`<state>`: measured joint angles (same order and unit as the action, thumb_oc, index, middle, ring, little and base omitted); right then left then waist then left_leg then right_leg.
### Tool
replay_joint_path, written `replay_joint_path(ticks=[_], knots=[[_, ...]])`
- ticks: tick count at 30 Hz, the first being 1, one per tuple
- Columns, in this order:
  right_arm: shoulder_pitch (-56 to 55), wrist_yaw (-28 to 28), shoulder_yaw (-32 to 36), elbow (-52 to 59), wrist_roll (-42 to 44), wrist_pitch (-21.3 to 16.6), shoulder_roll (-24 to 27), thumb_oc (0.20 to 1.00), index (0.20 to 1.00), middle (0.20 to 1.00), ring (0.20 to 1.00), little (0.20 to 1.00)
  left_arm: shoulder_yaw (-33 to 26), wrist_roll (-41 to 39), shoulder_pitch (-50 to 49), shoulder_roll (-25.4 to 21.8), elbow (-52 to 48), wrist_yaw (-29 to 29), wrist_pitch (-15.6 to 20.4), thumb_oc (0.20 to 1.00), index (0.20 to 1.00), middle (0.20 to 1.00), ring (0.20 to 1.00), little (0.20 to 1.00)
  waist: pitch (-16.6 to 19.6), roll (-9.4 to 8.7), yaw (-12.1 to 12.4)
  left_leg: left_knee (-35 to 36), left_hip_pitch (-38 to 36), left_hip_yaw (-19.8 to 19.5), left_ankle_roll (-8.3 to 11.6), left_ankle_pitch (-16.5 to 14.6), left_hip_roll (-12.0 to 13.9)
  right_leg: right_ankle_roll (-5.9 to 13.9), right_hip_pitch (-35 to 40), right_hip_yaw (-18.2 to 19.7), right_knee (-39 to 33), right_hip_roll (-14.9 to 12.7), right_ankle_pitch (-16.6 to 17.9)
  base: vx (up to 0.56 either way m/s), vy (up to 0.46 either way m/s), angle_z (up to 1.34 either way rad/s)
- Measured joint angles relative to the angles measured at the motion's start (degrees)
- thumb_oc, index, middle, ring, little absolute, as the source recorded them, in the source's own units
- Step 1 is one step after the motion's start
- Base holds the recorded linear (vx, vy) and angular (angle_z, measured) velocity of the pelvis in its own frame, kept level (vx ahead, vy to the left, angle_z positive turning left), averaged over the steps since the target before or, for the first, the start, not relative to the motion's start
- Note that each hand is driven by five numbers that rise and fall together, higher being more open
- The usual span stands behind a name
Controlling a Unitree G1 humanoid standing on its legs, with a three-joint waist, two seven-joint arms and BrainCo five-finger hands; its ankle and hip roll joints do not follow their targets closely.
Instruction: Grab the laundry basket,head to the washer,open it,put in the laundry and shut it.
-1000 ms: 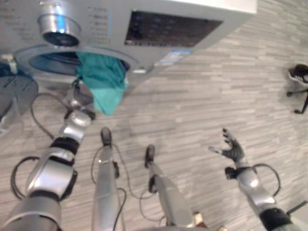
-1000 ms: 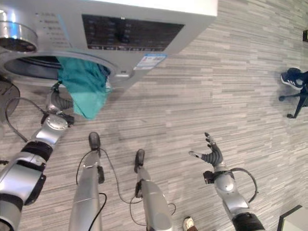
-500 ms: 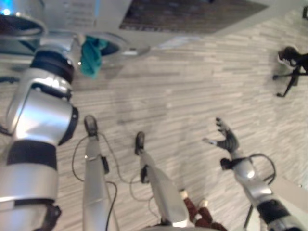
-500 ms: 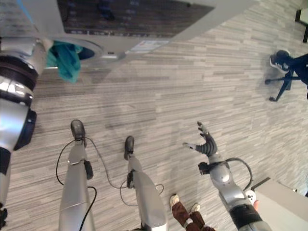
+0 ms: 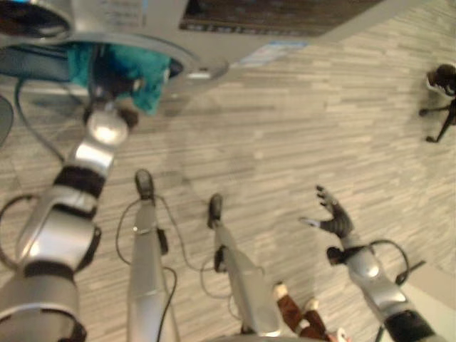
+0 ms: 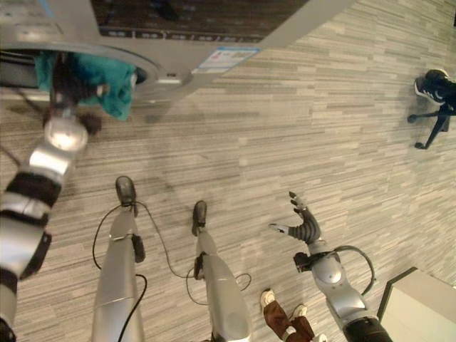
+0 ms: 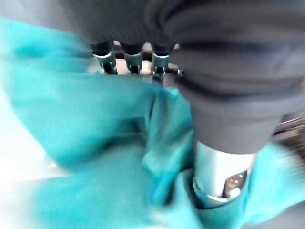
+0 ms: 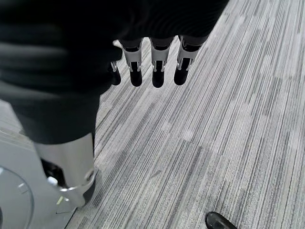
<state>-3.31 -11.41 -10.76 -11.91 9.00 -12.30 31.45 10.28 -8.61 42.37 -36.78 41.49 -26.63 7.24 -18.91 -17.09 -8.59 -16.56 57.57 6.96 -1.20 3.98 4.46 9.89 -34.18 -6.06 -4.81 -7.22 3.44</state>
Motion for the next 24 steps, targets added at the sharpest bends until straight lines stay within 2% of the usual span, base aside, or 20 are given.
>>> replay_joint_path(ticks=[1, 2, 3, 7, 11, 18, 24], knots=[[-0.2, 0.2, -0.3, -0.7, -0.1, 0.2, -0.1, 1.000, 1.000, 1.000, 1.000, 1.000, -1.0, 0.0, -3.0, 1.2, 0.7, -0.7, -0.8, 1.000, 1.000, 1.000, 1.000, 1.000, 0.0, 0.04, 1.0, 0.1, 0.0, -0.1, 0.00, 0.0, 0.1, -0.05, 0.0, -0.1, 0.0, 0.1, -0.1, -0.01, -0.072, 0.05], [-1.4, 0.1, 0.6, -0.6, -0.1, 0.2, -1.1, 1.000, 1.000, 1.000, 1.000, 1.000, -5.5, -0.1, -7.8, 5.1, 0.5, -2.5, -0.9, 1.000, 1.000, 1.000, 1.000, 1.000, 0.0, 0.10, 2.2, 0.5, -0.3, -0.3, 0.02, 0.0, 0.0, -0.15, 0.3, -0.3, 0.0, 0.1, -0.2, -0.02, -0.074, 0.06], [-1.5, 0.1, 0.5, -0.5, -0.1, 0.3, -1.2, 1.000, 1.000, 1.000, 1.000, 1.000, -6.1, -0.1, -8.5, 6.0, 0.4, -3.3, -1.0, 1.000, 1.000, 1.000, 1.000, 1.000, 0.0, 0.10, 2.6, 0.5, -0.3, -0.3, 0.03, 0.0, -0.1, -0.23, 0.4, -0.4, 0.0, 0.1, -0.3, -0.02, -0.047, 0.09], [-1.2, -0.1, 1.2, -0.4, 0.0, -0.3, -2.0, 1.000, 1.000, 1.000, 1.000, 1.000, -4.5, 0.3, -10.5, 5.8, -7.2, -4.8, -0.2, 1.000, 1.000, 1.000, 1.000, 1.000, -0.1, 0.18, 2.8, 0.5, -0.7, -1.5, -0.01, 0.3, -0.6, -0.13, 1.5, -2.0, 0.0, 0.0, -0.5, -0.02, -0.037, 0.13], [-1.5, -0.4, 0.9, -0.6, 0.0, -0.6, -2.2, 1.000, 1.000, 1.000, 1.000, 1.000, -4.5, 3.1, -12.8, 6.0, -15.0, -6.0, 2.4, 1.000, 1.000, 1.000, 1.000, 1.000, -0.2, 0.31, 2.8, 0.7, -2.1, -1.2, -0.03, 0.2, -1.2, 0.02, 2.6, -2.0, 0.0, -0.5, -0.6, -0.01, -0.038, 0.02], [-1.1, -0.5, 1.2, -2.2, 0.0, -0.6, -2.2, 1.000, 1.000, 1.000, 1.000, 1.000, -4.2, 4.1, -18.4, 6.5, -15.3, -5.6, 2.6, 1.000, 1.000, 1.000, 1.000, 1.000, -1.3, 1.12, 3.1, 1.4, -4.1, -1.3, -0.15, 0.3, -1.5, -0.02, 4.4, -2.4, 0.0, -0.6, -1.0, -0.02, -0.017, 0.02], [-0.1, -0.6, 1.7, -3.1, 0.3, -0.5, -2.4, 1.000, 1.000, 1.000, 1.000, 1.000, -3.6, 4.0, -24.3, 7.3, -16.4, -2.5, 3.4, 1.000, 1.000, 1.000, 1.000, 1.000, -2.7, 2.28, 5.3, 2.1, -8.2, -1.6, -0.10, 0.3, -1.5, -0.37, 8.2, -2.7, 0.3, -0.5, -1.8, -0.01, -0.004, 0.02]])
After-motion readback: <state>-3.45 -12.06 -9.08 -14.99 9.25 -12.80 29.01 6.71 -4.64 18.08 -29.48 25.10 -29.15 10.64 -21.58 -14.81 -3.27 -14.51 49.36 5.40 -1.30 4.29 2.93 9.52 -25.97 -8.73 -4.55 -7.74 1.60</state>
